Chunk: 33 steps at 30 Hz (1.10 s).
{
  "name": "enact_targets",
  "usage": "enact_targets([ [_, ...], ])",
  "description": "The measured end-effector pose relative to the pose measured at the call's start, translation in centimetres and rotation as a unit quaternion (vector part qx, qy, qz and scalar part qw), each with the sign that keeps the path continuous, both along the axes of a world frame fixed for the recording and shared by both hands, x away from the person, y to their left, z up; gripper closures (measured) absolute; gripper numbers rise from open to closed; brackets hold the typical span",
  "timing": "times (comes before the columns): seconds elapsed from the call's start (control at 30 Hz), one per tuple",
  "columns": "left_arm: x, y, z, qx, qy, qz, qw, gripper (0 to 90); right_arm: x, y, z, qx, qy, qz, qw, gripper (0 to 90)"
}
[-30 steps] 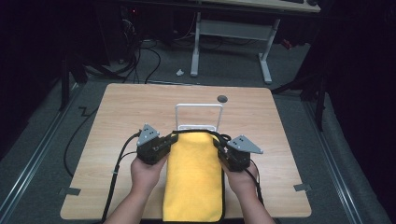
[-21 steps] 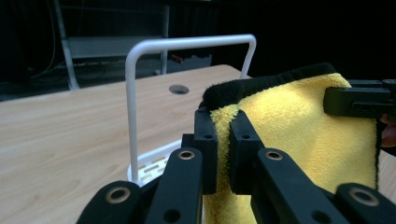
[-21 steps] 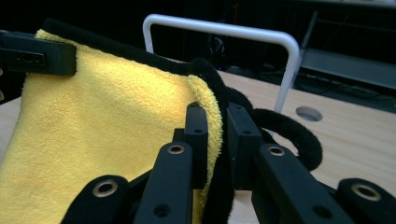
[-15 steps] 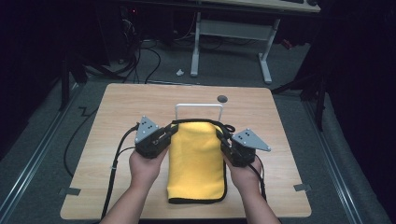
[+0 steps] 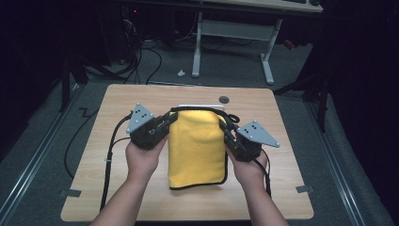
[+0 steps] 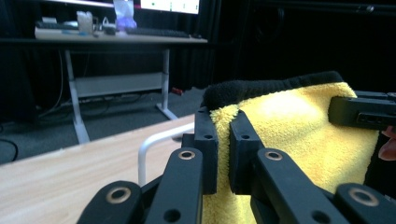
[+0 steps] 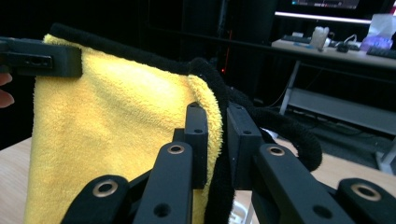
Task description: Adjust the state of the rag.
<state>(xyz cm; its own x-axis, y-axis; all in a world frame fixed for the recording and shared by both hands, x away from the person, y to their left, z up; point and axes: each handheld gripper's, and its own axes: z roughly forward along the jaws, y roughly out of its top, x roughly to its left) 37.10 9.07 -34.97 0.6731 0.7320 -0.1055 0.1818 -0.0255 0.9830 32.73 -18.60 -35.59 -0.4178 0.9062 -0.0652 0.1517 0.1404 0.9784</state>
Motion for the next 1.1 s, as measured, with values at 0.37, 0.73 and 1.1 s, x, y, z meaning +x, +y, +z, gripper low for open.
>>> enact_targets([
  [0.37,0.6,-0.4,3.1,-0.006,-0.036,-0.001,0.9993,84.6,0.8,-0.3,3.0,0.004,-0.028,-0.005,0.9996,81.3],
  [0.73,2.5,-1.0,4.8,0.003,-0.05,-0.001,0.9987,84.6,2.5,-0.7,4.5,0.014,-0.034,-0.008,0.9993,81.3],
  [1.1,5.4,-1.8,6.3,0.011,-0.061,0.001,0.9981,84.5,4.9,-1.4,5.3,0.026,-0.045,-0.011,0.9986,81.3],
])
